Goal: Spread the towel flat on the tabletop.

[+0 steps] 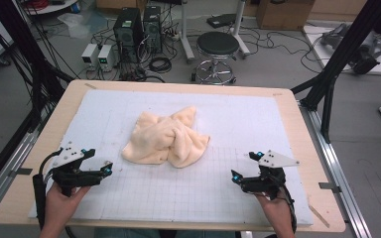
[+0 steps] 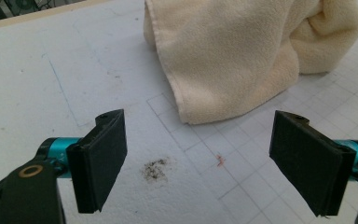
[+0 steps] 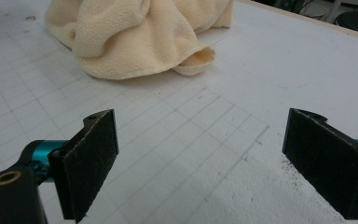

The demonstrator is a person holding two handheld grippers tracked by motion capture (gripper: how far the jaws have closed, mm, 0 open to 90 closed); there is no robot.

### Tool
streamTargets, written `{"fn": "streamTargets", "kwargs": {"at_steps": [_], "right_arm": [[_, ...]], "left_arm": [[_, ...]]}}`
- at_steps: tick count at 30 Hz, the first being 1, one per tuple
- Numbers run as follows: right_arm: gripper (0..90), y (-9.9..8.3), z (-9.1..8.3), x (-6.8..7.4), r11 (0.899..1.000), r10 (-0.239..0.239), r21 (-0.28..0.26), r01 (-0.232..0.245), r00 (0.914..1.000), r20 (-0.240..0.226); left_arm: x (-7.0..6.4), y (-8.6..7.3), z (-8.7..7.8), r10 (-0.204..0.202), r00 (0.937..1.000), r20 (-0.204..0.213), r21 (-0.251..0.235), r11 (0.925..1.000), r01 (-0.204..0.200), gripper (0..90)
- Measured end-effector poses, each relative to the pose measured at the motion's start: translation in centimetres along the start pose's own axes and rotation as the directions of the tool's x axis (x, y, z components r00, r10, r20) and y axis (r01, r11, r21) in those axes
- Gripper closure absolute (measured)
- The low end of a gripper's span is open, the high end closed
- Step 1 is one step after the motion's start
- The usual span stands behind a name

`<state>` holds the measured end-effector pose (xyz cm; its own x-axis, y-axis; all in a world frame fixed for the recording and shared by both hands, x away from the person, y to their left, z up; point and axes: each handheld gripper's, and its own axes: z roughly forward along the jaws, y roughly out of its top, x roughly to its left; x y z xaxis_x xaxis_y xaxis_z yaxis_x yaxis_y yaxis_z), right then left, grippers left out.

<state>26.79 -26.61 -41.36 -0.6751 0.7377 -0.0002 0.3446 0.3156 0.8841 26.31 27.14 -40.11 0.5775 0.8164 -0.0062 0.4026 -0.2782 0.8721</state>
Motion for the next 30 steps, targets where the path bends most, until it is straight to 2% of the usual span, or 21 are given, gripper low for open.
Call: {"fn": "streamTargets", "kwargs": {"at_steps": [14, 19, 22, 24, 25, 27, 30], "right_arm": [[9.7, -0.1, 0.1, -0.2, 1.000, -0.002, 0.001, 0.002, 1.0000, -0.005], [9.7, 0.2, 0.3, 0.0, 1.000, -0.002, -0.005, 0.002, 0.9996, -0.029], [9.7, 0.8, 0.6, 0.4, 1.000, -0.004, -0.013, 0.003, 0.9986, -0.053], [9.7, 2.0, 1.3, 0.8, 1.000, -0.019, -0.006, 0.018, 0.9957, -0.091], [9.7, 2.0, 1.3, 0.8, 1.000, -0.019, -0.006, 0.018, 0.9957, -0.091], [9.7, 2.8, 1.8, 1.0, 0.999, -0.037, -0.002, 0.037, 0.9929, -0.113], [9.7, 4.1, 2.7, 1.5, 0.997, -0.079, 0.002, 0.079, 0.9899, -0.118]], "left_arm": [[-0.1, 0.1, 0.3, 0.002, 1.0000, 0.005, 0.001, 1.0000, -0.002, 19.4], [-0.3, -0.1, -0.1, 0.011, 0.9999, 0.007, 0.005, 0.9999, -0.011, 19.4], [-0.3, -0.2, -0.4, 0.004, 1.0000, 0.002, 0.001, 1.0000, -0.004, 19.4], [-0.3, -0.3, -0.5, 0.002, 1.0000, -0.006, -0.003, 1.0000, -0.003, 19.5], [-0.2, -0.3, -0.6, 0.004, 1.0000, -0.005, -0.003, 1.0000, -0.004, 19.5], [-0.2, -0.3, -0.6, -0.001, 1.0000, -0.007, -0.006, 1.0000, 0.001, 19.4], [-0.2, -0.3, -0.5, 0.004, 1.0000, -0.005, -0.001, 1.0000, -0.004, 19.4]]}}
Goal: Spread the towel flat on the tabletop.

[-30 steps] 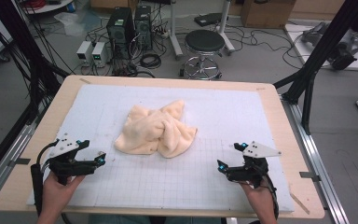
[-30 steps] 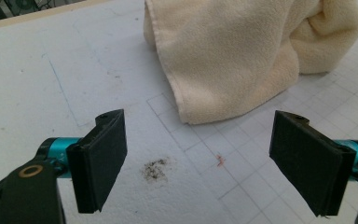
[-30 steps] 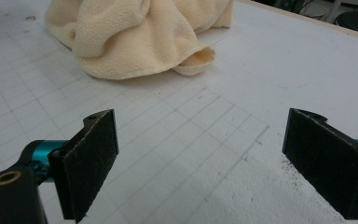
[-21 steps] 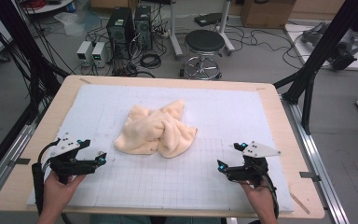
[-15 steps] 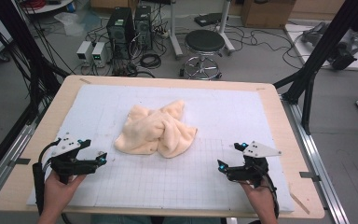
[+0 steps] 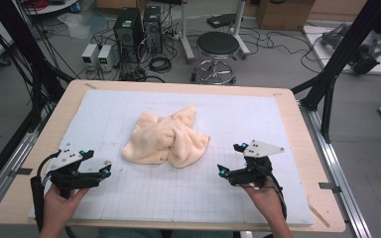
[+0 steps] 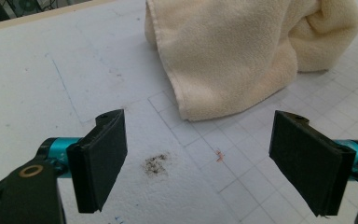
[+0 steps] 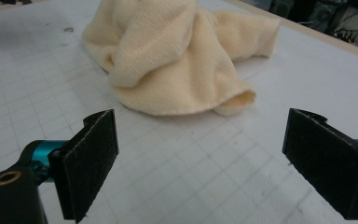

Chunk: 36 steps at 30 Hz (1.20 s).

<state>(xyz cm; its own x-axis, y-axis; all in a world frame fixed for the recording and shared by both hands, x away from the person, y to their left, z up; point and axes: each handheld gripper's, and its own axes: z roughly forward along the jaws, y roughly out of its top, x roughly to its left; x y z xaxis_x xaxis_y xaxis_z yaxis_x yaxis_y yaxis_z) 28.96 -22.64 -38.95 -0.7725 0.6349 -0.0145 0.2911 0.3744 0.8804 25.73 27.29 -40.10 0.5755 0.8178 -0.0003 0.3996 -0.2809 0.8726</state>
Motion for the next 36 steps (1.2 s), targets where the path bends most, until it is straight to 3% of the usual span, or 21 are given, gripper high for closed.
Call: {"fn": "streamTargets", "kwargs": {"at_steps": [7, 10, 12, 14, 16, 17, 20, 27, 31, 36], "right_arm": [[9.8, 3.6, 3.2, 0.4, 1.000, -0.030, -0.007, 0.030, 0.9972, -0.068], [11.1, 4.5, 5.1, 0.9, 0.998, -0.053, 0.018, 0.055, 0.9942, -0.093], [20.0, 4.8, 6.4, 1.1, 0.997, -0.069, 0.026, 0.073, 0.9883, -0.136], [20.6, 4.9, 7.8, 1.4, 0.996, -0.083, 0.029, 0.088, 0.9852, -0.150], [28.9, 4.9, 9.7, 1.6, 0.994, -0.075, 0.058, 0.087, 0.9787, -0.191], [28.9, 4.9, 9.7, 1.6, 0.994, -0.075, 0.058, 0.087, 0.9787, -0.191], [38.8, 4.3, 11.8, 1.5, 0.988, -0.080, 0.112, 0.103, 0.9783, -0.191], [56.5, 4.0, 12.3, 0.5, 0.990, -0.069, 0.109, 0.091, 0.9798, -0.188], [62.0, 4.0, 12.4, 0.3, 0.992, -0.070, 0.090, 0.089, 0.9784, -0.194], [65.1, 4.0, 12.4, 0.1, 0.994, -0.071, 0.073, 0.086, 0.9785, -0.194]], "left_arm": [[0.0, 0.1, 0.2, 0.002, 1.0000, 0.001, -0.002, 1.0000, -0.002, 19.6], [0.1, 0.2, 0.3, -0.003, 1.0000, 0.002, -0.004, 1.0000, 0.003, 19.8], [0.1, 0.2, 0.5, -0.006, 1.0000, 0.007, -0.004, 1.0000, 0.006, 19.9], [0.0, 0.3, 0.6, -0.003, 0.9999, 0.010, -0.003, 1.0000, 0.003, 20.6], [0.0, 0.4, 0.8, -0.003, 0.9999, 0.013, -0.002, 1.0000, 0.003, 20.9], [-0.1, 0.5, 0.9, -0.004, 0.9998, 0.018, -0.003, 1.0000, 0.004, 20.9], [-0.2, 0.8, 1.3, 0.000, 0.9994, 0.033, -0.005, 1.0000, 0.000, 21.9], [-1.0, 2.2, 3.5, 0.032, 0.9941, 0.103, 0.015, 0.9993, -0.034, 23.1], [-1.5, 3.1, 5.2, 0.076, 0.9910, 0.110, 0.027, 0.9965, -0.080, 24.8], [-1.5, 3.8, 7.3, 0.100, 0.9862, 0.132, -0.019, 0.9950, -0.098, 29.7]]}}
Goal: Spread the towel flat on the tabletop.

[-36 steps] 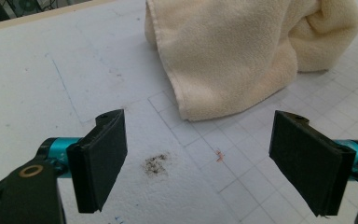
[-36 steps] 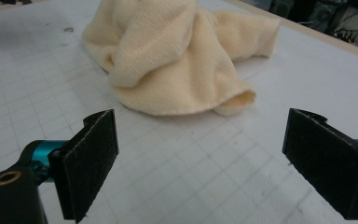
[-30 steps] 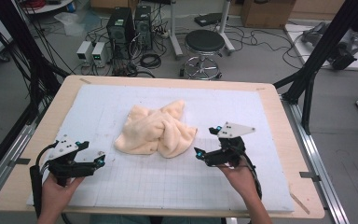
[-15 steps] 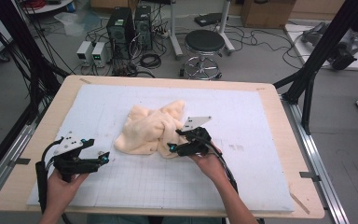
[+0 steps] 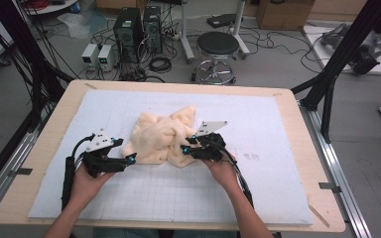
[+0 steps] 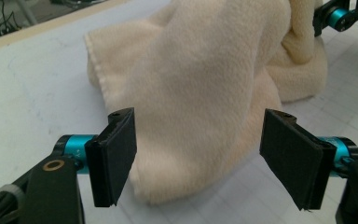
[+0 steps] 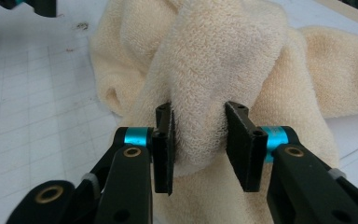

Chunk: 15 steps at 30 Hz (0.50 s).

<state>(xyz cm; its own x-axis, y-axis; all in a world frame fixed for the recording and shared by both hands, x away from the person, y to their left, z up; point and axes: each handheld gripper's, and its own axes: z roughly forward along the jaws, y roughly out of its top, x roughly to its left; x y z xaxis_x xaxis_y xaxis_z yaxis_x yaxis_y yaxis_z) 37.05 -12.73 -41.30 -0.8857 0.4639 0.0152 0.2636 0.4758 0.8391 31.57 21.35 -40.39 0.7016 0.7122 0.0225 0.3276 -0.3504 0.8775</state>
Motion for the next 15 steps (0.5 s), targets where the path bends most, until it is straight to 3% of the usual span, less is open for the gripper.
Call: {"fn": "streamTargets", "kwargs": {"at_steps": [2, 6, 8, 11, 15], "right_arm": [[65.1, -0.1, 0.0, -0.2, 1.000, 0.025, -0.014, -0.026, 0.9996, -0.013], [60.6, -0.2, -0.1, -0.3, 0.999, 0.035, -0.021, -0.035, 0.9992, -0.019], [56.2, -0.2, -0.4, -0.2, 1.000, 0.024, -0.013, -0.024, 0.9995, -0.020], [49.6, -0.6, -1.3, 0.3, 1.000, 0.009, -0.018, -0.009, 0.9999, -0.006], [51.3, -1.3, -2.0, 0.6, 1.000, 0.004, 0.006, -0.004, 0.9999, -0.011]], "left_arm": [[0.3, 0.3, 1.0, 0.013, 0.9986, 0.051, -0.003, 0.9999, -0.013, 35.0], [0.9, 0.8, 3.4, 0.023, 0.9941, 0.106, 0.067, 0.9973, -0.031, 43.3], [1.2, 0.8, 4.4, 0.025, 0.9907, 0.134, 0.091, 0.9952, -0.037, 52.0], [1.2, 0.4, 5.1, 0.032, 0.9889, 0.145, 0.133, 0.9898, -0.051, 68.0], [1.2, 0.3, 5.2, 0.019, 0.9872, 0.159, 0.158, 0.9865, -0.044, 81.4]]}}
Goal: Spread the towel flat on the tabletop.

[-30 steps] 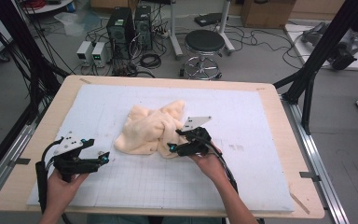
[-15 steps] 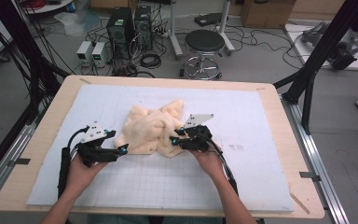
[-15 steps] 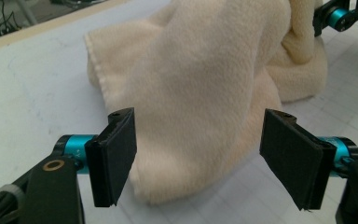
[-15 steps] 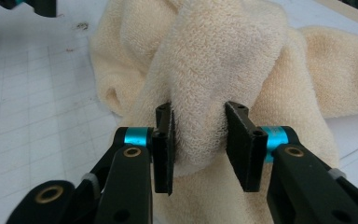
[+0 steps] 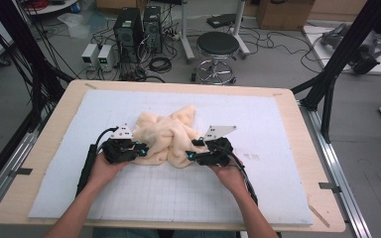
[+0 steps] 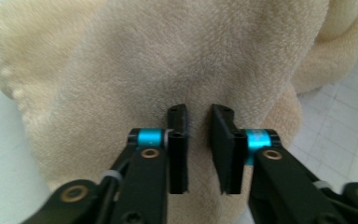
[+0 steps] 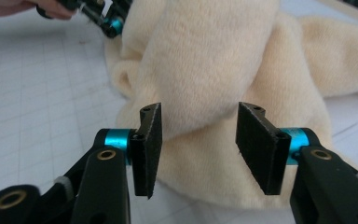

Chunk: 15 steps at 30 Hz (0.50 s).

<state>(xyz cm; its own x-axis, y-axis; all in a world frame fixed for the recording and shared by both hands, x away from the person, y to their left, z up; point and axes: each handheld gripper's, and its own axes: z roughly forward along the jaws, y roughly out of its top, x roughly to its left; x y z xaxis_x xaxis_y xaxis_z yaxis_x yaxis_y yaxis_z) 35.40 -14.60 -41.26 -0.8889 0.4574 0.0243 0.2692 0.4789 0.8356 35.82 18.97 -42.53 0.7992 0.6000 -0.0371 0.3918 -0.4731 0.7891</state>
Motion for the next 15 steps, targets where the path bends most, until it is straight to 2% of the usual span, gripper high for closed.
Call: {"fn": "streamTargets", "kwargs": {"at_steps": [1, 3, 4, 5, 6, 7, 8, 10, 11, 14, 15], "right_arm": [[55.6, -0.1, 0.7, 0.1, 0.999, -0.007, 0.042, 0.006, 0.9999, 0.009], [58.3, -0.2, 1.1, 0.2, 0.998, -0.016, 0.062, 0.015, 0.9997, 0.017], [68.5, -0.4, 2.2, 0.3, 0.994, -0.039, 0.104, 0.037, 0.9991, 0.016], [68.5, -0.4, 2.2, 0.3, 0.994, -0.039, 0.104, 0.037, 0.9991, 0.016], [72.5, -0.5, 2.5, 0.2, 0.993, -0.046, 0.109, 0.044, 0.9988, 0.015], [77.4, -0.6, 2.5, -0.1, 0.994, -0.039, 0.101, 0.040, 0.9992, -0.008], [77.4, -0.6, 2.5, -0.1, 0.994, -0.039, 0.101, 0.040, 0.9992, -0.008], [79.5, -0.4, 1.9, -0.2, 0.995, -0.045, 0.093, 0.046, 0.9989, -0.013], [82.9, -0.2, 1.0, 0.0, 0.993, -0.075, 0.088, 0.076, 0.9971, -0.011], [83.1, 0.2, 0.0, 0.3, 0.995, -0.084, 0.058, 0.085, 0.9964, -0.012], [83.3, 0.5, -0.8, 0.6, 0.991, -0.121, 0.053, 0.121, 0.9926, -0.010]], "left_arm": [[0.0, 0.0, 0.0, -0.007, 1.0000, -0.003, -0.011, 0.9999, 0.007, 83.9], [0.0, 0.1, -0.3, -0.003, 1.0000, -0.003, -0.004, 1.0000, 0.003, 84.6], [0.0, 0.1, -0.4, -0.013, 0.9999, -0.001, -0.003, 0.9999, 0.013, 85.5], [0.1, 0.1, -0.6, -0.020, 0.9998, 0.003, -0.004, 0.9998, 0.020, 85.5], [0.2, 0.1, -0.8, -0.030, 0.9995, 0.006, -0.011, 0.9995, 0.030, 85.7], [0.2, 0.1, -1.0, -0.034, 0.9994, 0.006, -0.013, 0.9993, 0.034, 85.9], [0.1, 0.1, -1.2, -0.039, 0.9993, 0.001, -0.021, 0.9990, 0.039, 85.9], [0.0, 0.2, -1.9, -0.029, 0.9996, 0.001, -0.032, 0.9991, 0.029, 86.1], [-0.2, 0.2, -2.3, -0.020, 0.9998, 0.001, -0.039, 0.9990, 0.020, 86.3], [-0.8, 0.4, -3.6, 0.003, 0.9999, -0.011, -0.051, 0.9987, -0.003, 86.4], [-0.9, 0.5, -4.0, 0.007, 0.9999, -0.013, -0.057, 0.9983, -0.008, 86.4]]}}
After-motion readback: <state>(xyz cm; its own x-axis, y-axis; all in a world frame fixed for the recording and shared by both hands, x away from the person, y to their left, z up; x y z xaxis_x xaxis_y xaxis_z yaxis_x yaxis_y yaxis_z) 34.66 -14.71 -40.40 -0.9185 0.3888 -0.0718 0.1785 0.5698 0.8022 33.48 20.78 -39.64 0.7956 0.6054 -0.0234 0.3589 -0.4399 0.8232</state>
